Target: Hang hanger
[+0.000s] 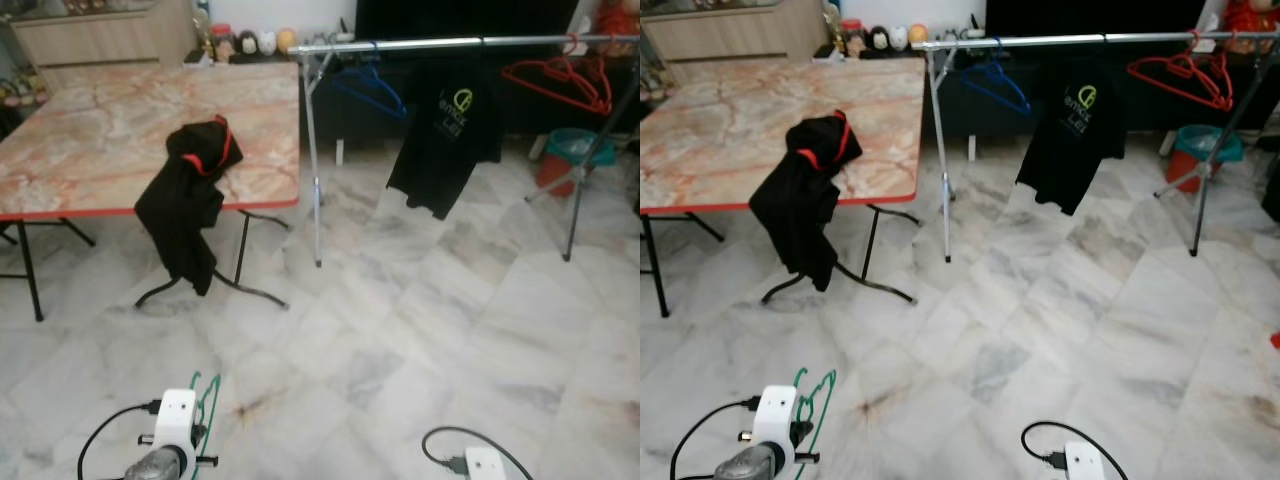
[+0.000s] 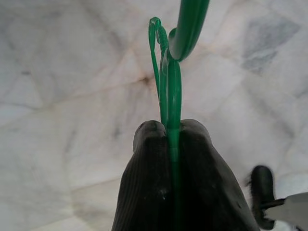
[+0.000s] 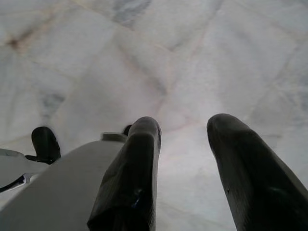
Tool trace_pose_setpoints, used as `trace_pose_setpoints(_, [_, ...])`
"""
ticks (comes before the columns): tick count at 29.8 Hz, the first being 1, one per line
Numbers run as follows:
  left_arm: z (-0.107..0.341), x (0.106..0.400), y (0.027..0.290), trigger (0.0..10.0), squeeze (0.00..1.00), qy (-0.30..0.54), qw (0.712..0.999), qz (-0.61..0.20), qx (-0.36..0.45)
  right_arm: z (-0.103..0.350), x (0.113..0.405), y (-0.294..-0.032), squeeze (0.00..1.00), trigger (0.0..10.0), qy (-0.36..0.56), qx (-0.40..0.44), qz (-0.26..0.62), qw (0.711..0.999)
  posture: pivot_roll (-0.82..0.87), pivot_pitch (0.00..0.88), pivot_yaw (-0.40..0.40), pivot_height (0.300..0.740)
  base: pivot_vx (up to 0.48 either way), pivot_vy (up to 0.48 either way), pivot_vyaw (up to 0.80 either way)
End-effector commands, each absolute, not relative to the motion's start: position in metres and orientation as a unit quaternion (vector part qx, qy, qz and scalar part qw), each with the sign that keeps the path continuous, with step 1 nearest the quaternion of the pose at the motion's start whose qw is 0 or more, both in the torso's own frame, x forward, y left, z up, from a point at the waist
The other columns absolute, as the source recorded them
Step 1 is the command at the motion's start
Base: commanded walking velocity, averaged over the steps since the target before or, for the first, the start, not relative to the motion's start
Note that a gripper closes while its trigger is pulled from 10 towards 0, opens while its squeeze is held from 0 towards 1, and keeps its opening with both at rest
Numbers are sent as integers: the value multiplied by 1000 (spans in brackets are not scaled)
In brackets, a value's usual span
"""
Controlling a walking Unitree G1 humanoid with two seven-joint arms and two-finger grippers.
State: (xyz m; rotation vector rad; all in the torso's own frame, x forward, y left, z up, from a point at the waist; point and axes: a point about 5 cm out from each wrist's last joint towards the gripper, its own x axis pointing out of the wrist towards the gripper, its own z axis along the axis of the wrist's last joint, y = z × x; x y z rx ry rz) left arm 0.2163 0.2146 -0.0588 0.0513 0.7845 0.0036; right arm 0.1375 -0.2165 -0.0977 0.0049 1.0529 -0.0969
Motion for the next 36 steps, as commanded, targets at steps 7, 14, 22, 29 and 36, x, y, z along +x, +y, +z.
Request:
trace_pose_setpoints(7, [-63,209,220,10000,0,403,915,6,29,-98,140,-213,0,10000,502,2,-40,864,-102,0,21,740,0,-450,0])
trace_pose_setpoints(14, [-65,205,221,10000,0,408,913,6,28,-97,141,-213,0,10000,500,7,-45,865,-103,0,19,740,0,-450,0])
trace_pose_setpoints(22, [-68,199,220,10000,0,418,908,6,28,-97,141,-213,0,10000,499,7,-46,865,-102,0,17,740,0,-442,0])
trace_pose_setpoints(29, [-71,197,215,10000,0,423,906,10,3,-97,140,-214,0,10000,499,8,-49,865,-99,0,15,740,0,-56,0])
trace_pose_setpoints(36, [-72,196,216,10000,0,427,904,11,1,-98,140,-214,0,10000,502,13,-53,863,-101,0,14,740,158,0,-315])
